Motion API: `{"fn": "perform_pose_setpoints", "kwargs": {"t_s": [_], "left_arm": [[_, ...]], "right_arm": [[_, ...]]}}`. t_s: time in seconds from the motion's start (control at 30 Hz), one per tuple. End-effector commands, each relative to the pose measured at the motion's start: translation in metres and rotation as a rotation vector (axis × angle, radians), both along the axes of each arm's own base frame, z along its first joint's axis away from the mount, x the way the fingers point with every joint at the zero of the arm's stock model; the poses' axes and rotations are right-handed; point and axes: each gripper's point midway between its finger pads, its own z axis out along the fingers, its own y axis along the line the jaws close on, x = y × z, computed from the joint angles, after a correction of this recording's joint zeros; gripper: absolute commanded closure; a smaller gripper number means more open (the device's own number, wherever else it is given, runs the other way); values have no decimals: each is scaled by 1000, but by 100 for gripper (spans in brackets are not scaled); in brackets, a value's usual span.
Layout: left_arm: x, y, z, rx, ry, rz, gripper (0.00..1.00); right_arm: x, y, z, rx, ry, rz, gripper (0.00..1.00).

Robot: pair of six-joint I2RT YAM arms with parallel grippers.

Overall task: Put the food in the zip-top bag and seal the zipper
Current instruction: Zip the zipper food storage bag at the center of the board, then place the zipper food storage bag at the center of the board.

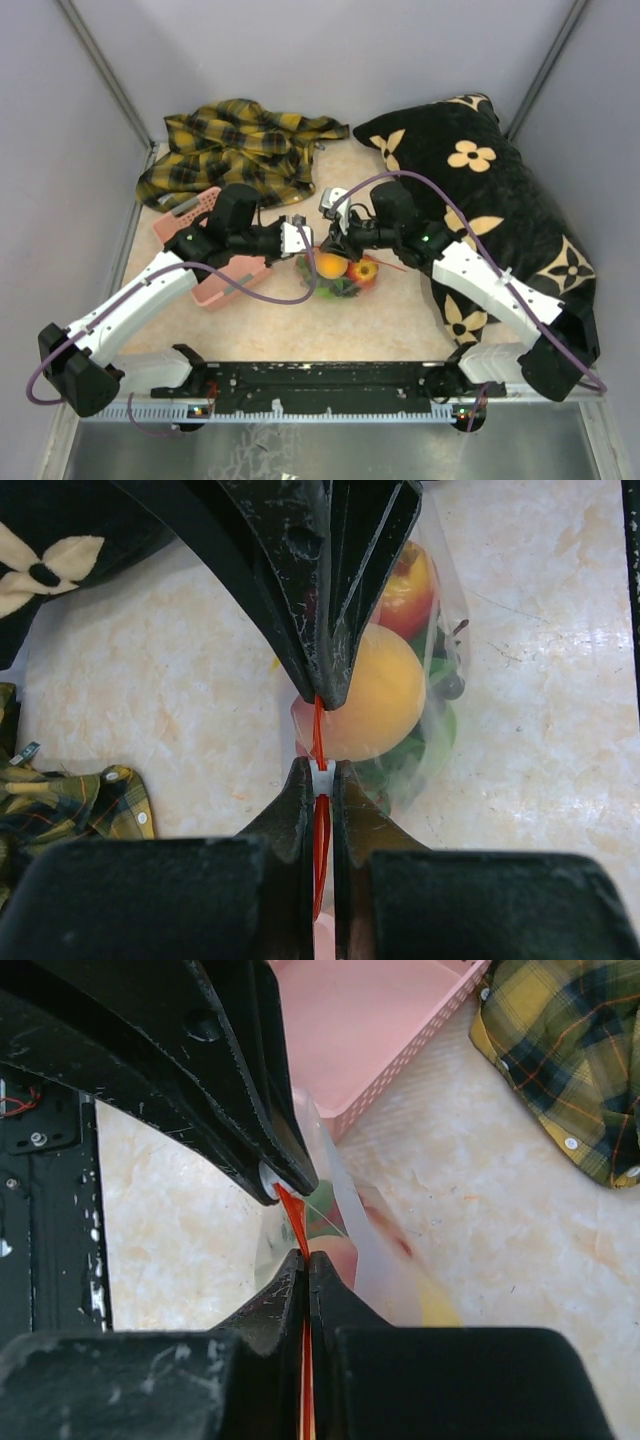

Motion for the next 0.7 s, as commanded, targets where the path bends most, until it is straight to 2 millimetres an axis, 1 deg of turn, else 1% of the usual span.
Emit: {"fn": "perform_pose_setpoints", "kwargs": {"t_s": [0.0,0.23,0.4,0.5,0.6,0.63,0.67], "left_arm": [[-2,0,16,-36,-52,-2,100],[7,16,15,-7,-107,80,100],[14,27,9,29,-134,140,100],[19,33,5,50,-146,176,100],[17,28,11,23,-139,154,99],[15,25,15,7,-132,143,96],[13,23,18,-6,-127,136,92]], "right_arm": [[22,-19,6,-66,-93,-118,100],[31,-56,14,-63,-131,-252,100],[33,-72,12,-75,-136,-305,100],[31,-72,13,-71,-134,-299,100],[28,-65,20,-32,-126,-268,100],[28,-62,24,-14,-123,-267,100],[28,-61,27,4,-121,-267,95]]}}
